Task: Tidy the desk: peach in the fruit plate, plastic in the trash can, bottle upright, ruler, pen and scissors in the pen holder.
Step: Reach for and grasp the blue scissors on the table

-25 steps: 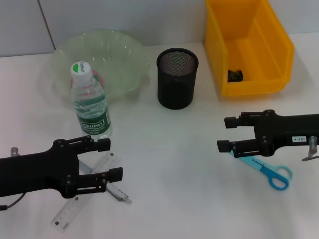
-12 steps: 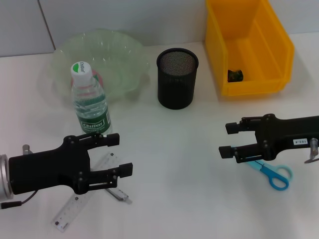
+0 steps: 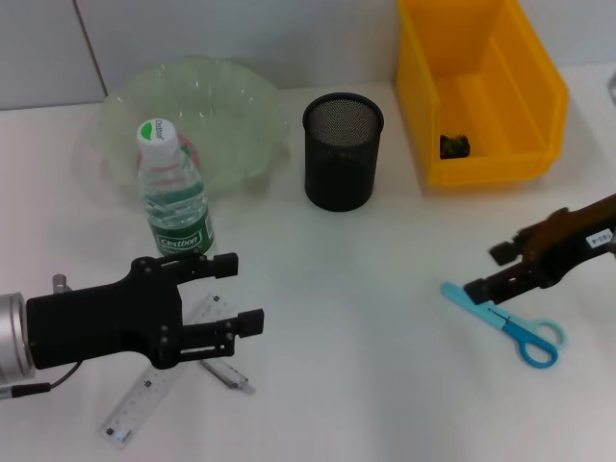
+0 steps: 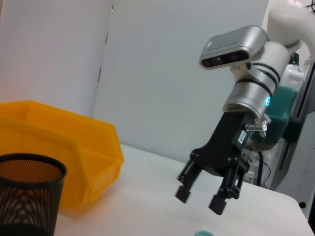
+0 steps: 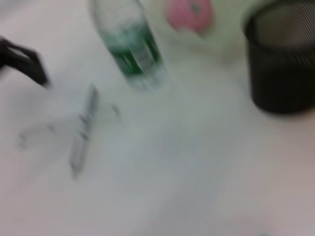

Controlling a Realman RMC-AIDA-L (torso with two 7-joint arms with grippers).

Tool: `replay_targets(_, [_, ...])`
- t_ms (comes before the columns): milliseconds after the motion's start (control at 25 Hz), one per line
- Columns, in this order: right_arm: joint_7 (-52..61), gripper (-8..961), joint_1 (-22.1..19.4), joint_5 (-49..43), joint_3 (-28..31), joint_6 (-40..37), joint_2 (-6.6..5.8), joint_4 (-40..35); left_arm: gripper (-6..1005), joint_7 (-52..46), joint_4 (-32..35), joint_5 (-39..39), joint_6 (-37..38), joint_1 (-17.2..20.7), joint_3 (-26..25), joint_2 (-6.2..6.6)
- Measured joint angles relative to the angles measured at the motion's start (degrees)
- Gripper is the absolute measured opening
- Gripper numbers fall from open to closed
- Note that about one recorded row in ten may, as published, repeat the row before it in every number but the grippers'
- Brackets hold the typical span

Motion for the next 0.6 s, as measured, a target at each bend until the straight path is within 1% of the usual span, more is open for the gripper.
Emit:
replay_targets(40, [0.0, 802, 0.0, 0.0, 0.0, 0.0, 0.00, 0.0, 801, 0.0, 0.0, -0.2, -0.1, -0.1, 0.0, 0.00])
replay_targets(160, [9.1, 802, 3.0, -7.2, -3.2, -3.6, -0.16, -3.1, 801, 0.0, 0.0, -0.7, -0.3, -0.1, 0.0, 0.00])
replay_targets(200, [12.9, 802, 4.7, -10.9, -5.3, -5.3, -0.19, -3.8, 801, 0.0, 0.0, -1.0, -0.4, -0.1, 0.0, 0.03])
replay_targets(240, [12.9, 802, 4.7, -10.9, -5.3, -5.3, -0.19, -3.8, 801, 0.0, 0.0, -1.0, -0.4, -0.1, 0.0, 0.03])
replay_targets(360, [15.3, 802, 6.5, -15.5, -8.4, -6.8, -0.17, -3.9, 801, 0.0, 0.0, -1.1, -0.6, -0.2, -0.2, 0.07])
replay_targets(400, [16.3, 802, 7.4, -18.3, -10.8, -6.8, -0.01, -3.8, 801, 0.0, 0.0, -1.2, -0.8, -0.2, -0.3, 0.08])
replay_targets(480, [16.7, 802, 7.7, -19.1, -11.8, -6.8, 0.07, -3.7, 801, 0.0, 0.0, -1.2, -0.8, -0.2, -0.3, 0.08])
replay_targets(600, [17.6, 802, 8.4, -21.2, -16.3, -5.6, 0.25, -3.3, 801, 0.0, 0.0, -1.3, -1.0, -0.3, -0.5, 0.09])
